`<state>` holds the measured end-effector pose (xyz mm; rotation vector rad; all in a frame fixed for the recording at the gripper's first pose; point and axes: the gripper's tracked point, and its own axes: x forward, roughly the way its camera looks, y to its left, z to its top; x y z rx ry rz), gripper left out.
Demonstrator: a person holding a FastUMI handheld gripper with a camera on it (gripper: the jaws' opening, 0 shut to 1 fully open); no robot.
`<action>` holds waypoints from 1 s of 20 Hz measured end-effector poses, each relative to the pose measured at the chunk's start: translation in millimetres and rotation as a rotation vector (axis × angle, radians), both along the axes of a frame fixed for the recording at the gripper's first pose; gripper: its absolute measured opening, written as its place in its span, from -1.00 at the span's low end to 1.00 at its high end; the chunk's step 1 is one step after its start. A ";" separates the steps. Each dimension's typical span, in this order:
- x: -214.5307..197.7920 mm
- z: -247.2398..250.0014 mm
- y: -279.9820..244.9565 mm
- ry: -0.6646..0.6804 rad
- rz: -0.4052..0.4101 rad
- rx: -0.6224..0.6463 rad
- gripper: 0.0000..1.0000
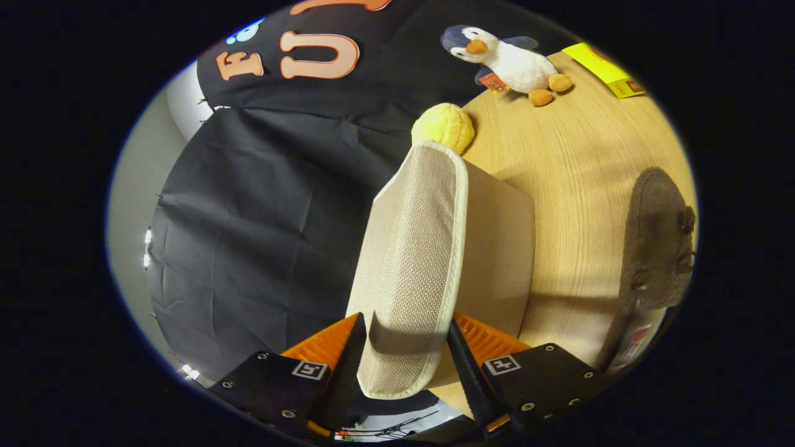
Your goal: Open the storage box then place both shoes into the box .Put the left shoe in first, then the right shoe, with the right side of both shoes facing outward in a uniform manner.
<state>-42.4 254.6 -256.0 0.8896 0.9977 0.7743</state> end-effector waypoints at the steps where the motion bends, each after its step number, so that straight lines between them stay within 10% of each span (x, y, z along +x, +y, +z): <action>1: 2.9 12.0 -2.1 -0.011 -0.011 0.020 0.42; 11: 0.0 98.6 19.6 -0.127 -0.044 0.090 -0.35; 20: 11.3 176.2 124.9 -0.278 0.034 0.122 -0.55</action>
